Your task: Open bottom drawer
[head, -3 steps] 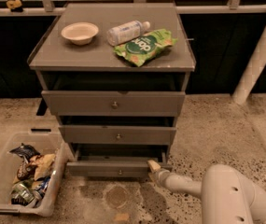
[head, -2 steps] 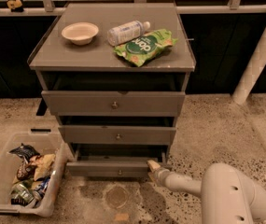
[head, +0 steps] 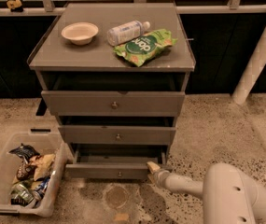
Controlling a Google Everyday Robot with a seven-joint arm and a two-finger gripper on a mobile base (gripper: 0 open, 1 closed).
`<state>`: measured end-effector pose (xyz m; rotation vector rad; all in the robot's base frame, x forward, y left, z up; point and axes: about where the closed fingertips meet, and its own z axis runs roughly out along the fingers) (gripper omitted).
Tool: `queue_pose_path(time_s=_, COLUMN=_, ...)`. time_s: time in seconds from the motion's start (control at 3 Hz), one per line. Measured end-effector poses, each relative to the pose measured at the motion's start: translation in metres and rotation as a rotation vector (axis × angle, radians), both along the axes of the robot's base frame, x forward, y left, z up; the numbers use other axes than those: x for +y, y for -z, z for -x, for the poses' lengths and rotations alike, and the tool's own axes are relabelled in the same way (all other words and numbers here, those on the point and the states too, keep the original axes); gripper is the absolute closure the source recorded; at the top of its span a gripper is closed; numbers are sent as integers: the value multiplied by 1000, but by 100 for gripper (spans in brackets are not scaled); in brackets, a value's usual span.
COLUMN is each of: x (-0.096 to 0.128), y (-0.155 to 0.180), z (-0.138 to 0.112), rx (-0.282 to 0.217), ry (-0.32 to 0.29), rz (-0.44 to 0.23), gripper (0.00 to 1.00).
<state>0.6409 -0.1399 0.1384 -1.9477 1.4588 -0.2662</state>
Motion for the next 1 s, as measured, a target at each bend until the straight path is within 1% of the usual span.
queue_pose_path(time_s=0.33, x=2, y=0, z=10, rx=14, ry=-15, rz=-3, gripper=100)
queue_pose_path(time_s=1.0, x=-1, y=3, z=11, rx=11, ry=-3, rz=6, gripper=100)
